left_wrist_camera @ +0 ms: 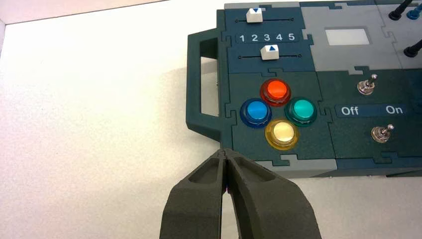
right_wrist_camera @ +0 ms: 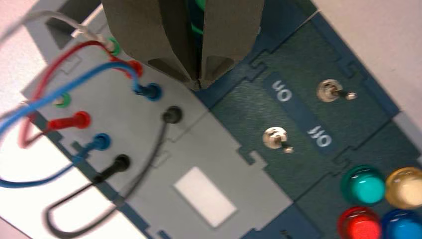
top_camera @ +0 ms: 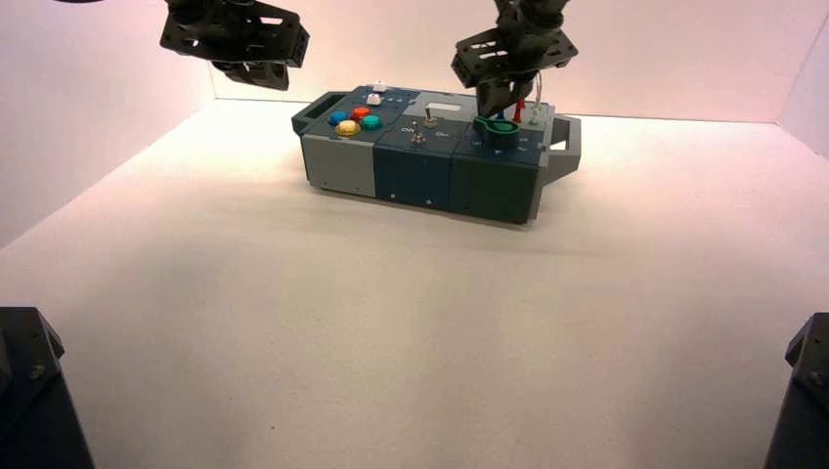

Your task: Turn the knob to position 3.

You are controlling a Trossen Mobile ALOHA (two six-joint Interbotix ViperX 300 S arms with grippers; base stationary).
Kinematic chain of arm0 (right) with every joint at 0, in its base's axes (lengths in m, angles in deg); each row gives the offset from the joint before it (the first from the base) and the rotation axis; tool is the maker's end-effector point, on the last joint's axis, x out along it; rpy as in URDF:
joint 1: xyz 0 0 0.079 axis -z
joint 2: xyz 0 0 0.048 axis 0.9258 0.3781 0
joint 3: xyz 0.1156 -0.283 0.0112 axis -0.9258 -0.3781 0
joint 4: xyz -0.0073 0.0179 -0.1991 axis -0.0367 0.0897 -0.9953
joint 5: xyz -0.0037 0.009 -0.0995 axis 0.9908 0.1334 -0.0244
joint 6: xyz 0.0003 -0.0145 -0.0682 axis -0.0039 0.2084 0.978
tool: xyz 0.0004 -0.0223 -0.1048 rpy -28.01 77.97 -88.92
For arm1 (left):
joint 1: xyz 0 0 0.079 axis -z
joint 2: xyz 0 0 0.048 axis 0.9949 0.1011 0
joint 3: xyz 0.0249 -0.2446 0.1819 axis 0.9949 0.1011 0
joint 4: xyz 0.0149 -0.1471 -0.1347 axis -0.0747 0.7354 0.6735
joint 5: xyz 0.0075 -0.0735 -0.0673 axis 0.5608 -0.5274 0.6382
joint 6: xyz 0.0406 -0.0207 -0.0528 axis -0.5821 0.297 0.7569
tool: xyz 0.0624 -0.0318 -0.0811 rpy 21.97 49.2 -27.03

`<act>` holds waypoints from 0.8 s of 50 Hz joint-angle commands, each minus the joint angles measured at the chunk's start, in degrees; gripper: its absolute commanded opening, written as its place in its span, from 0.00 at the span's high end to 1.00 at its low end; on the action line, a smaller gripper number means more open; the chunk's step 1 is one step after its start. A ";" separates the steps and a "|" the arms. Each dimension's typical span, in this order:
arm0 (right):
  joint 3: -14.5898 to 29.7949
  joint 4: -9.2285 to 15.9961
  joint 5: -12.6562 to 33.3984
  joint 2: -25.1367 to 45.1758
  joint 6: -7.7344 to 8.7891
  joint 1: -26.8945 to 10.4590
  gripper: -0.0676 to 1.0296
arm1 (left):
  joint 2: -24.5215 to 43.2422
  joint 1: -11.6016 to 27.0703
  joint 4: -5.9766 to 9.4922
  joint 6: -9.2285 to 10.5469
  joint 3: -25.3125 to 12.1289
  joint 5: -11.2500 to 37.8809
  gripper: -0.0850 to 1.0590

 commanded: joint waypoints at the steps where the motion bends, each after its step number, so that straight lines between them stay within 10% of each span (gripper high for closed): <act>1: 1.32 0.53 0.35 -1.58 0.00 -0.53 0.96 | -1.32 -0.09 -0.09 -0.26 -0.62 -0.35 0.95; 40: -3.78 3.08 0.44 -4.13 0.00 -1.14 0.96 | -1.49 -0.09 -0.18 -0.26 -0.62 -0.35 0.95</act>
